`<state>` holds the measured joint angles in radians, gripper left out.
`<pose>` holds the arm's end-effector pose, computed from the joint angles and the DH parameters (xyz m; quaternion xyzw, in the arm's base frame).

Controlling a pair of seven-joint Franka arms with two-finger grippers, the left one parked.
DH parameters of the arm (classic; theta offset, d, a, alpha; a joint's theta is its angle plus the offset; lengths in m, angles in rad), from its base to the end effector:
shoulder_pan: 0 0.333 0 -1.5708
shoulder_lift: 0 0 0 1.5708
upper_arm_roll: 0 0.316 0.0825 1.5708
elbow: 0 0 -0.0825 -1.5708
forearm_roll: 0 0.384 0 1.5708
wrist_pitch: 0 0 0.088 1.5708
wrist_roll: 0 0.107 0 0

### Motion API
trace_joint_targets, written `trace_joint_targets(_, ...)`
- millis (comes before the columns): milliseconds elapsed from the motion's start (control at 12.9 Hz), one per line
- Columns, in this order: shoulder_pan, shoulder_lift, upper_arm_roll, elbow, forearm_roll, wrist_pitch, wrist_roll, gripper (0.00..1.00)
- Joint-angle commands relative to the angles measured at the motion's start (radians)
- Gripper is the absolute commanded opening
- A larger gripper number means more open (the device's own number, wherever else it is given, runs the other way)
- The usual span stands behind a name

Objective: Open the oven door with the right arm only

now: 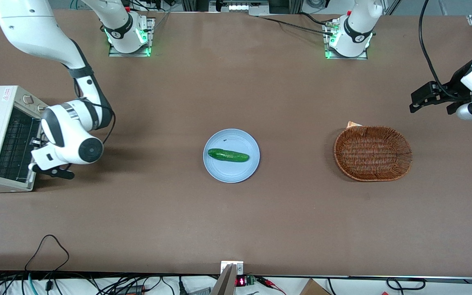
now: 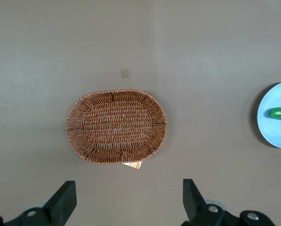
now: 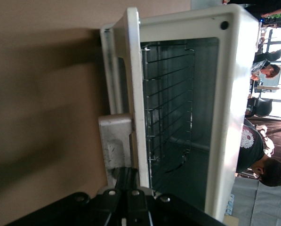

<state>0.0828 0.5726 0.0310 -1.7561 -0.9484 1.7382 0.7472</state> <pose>0.6199 -0.0049 0.2384 0.8760 -0.0726 -0.0672 0.4720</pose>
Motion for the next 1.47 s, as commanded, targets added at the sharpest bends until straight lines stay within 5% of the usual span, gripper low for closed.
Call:
trace_joint_targets(0, -0.002, 0.036, -0.008, 0.007, -0.001, 0.029, 0.033, 0.01)
trace_joint_targets(1393, 0.038, 0.173, -0.008, 0.009, 0.046, 0.121, 0.135, 0.0)
